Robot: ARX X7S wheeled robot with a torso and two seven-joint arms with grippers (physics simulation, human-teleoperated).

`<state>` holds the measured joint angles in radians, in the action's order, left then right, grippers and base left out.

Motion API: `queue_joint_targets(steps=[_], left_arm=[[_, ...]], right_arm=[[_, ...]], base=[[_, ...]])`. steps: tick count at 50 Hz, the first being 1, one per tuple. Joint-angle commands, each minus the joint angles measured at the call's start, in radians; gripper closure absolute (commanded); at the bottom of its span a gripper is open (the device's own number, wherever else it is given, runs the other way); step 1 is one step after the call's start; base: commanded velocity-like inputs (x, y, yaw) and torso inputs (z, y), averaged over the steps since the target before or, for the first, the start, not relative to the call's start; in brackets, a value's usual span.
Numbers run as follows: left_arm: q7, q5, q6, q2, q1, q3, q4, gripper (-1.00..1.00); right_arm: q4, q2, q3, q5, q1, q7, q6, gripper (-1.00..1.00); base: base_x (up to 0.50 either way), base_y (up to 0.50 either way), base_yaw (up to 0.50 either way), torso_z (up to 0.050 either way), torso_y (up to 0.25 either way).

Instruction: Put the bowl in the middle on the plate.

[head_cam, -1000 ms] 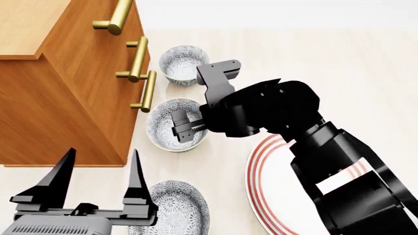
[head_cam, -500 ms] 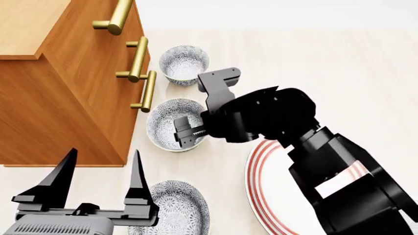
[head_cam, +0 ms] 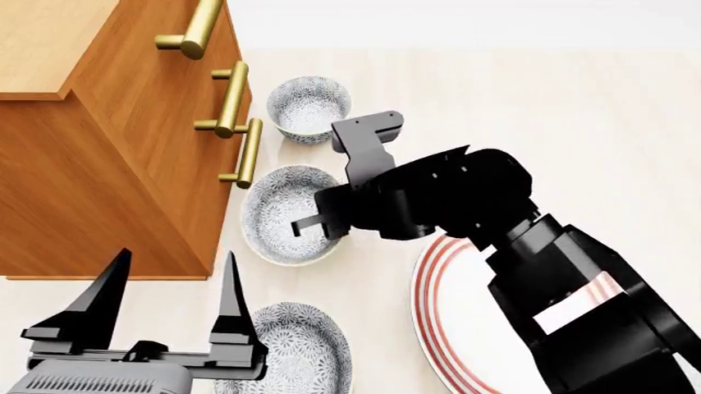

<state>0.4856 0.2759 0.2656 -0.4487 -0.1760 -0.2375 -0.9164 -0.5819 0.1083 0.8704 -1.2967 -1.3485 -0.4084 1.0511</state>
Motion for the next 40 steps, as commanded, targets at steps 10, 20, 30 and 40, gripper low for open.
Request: queue_joint_targets(steps=[10,20,30,40], left_arm=[[0.012,0.002,0.006,-0.006,0.006,-0.006,0.001,-1.0],[0.016,0.001,0.003,-0.007,0.008,-0.012,0.007,-1.0],[0.021,0.002,0.006,-0.01,0.011,-0.017,0.003,-1.0],[0.026,0.003,0.0,-0.014,0.008,-0.017,0.006,-1.0]], right_arm=[[0.043,0.036,0.013,-0.01,-0.025,-0.01,0.022,1.0],[0.136,0.092,-0.008,-0.066,-0.042,-0.065,0.087,1.0],[0.174,0.134,-0.019,-0.09,-0.064,-0.089,0.118,1.0],[0.204,0.173,-0.053,-0.143,-0.109,-0.128,0.161,1.0]], base=[[0.0,0.0,0.0,0.0,0.0],[0.0,0.0,0.0,0.0,0.0],[0.0,0.0,0.0,0.0,0.0],[0.0,0.0,0.0,0.0,0.0]])
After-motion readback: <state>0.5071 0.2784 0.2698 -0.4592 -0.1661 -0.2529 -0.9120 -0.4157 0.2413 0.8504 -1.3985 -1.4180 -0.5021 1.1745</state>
